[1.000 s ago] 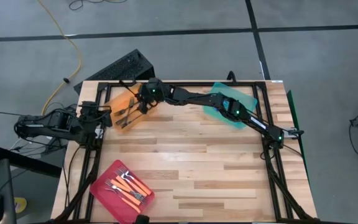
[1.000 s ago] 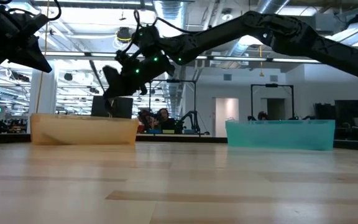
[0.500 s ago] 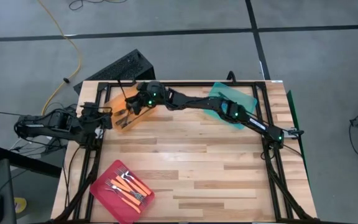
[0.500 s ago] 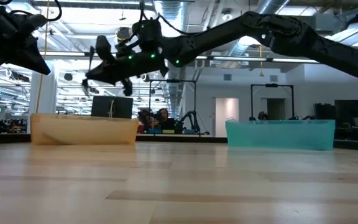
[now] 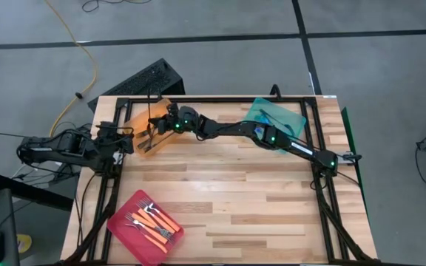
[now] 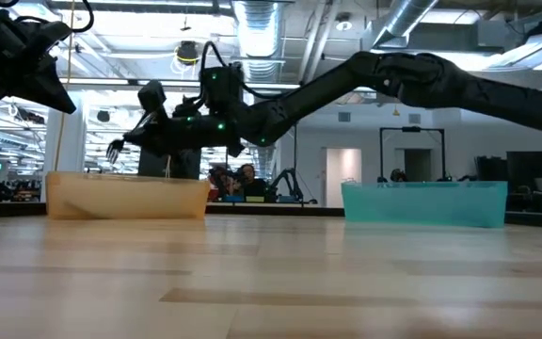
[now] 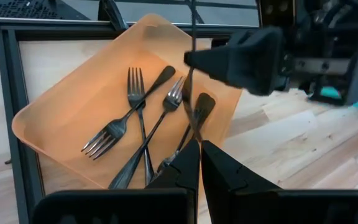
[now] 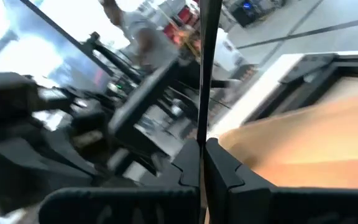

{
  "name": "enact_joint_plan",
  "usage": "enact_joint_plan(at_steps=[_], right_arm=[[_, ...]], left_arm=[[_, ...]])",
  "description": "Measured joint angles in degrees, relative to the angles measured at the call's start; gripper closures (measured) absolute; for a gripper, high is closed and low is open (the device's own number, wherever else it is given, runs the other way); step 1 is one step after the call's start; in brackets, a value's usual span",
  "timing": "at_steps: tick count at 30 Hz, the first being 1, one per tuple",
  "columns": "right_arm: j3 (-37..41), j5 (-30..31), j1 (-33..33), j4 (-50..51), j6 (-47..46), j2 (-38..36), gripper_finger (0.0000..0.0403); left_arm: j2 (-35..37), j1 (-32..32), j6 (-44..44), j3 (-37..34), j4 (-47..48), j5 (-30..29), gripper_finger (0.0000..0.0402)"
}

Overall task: Sort silverware by color (type)
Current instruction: Put the black fork into the orange bin

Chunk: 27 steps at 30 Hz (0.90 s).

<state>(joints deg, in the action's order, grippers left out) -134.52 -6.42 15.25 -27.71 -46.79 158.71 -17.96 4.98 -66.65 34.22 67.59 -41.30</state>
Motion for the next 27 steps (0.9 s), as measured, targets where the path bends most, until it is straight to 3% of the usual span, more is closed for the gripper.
enact_joint_plan(at_steps=[8, 19, 27], right_arm=[[0.0, 0.5, 0.3, 4.2, 5.2, 0.0, 0.0380], [-0.5, 0.3, 0.2, 13.5, 23.1, -1.1, 0.0380], [-0.5, 5.1, -0.7, 18.9, 38.3, -1.3, 0.0380]], left_arm=[[0.0, 0.0, 0.0, 0.0, 0.5, -0.5, 0.0401], [0.0, 0.0, 0.0, 0.0, 1.1, -1.6, 0.0401], [0.0, 0.0, 0.0, 0.0, 1.1, -2.3, 0.0401]])
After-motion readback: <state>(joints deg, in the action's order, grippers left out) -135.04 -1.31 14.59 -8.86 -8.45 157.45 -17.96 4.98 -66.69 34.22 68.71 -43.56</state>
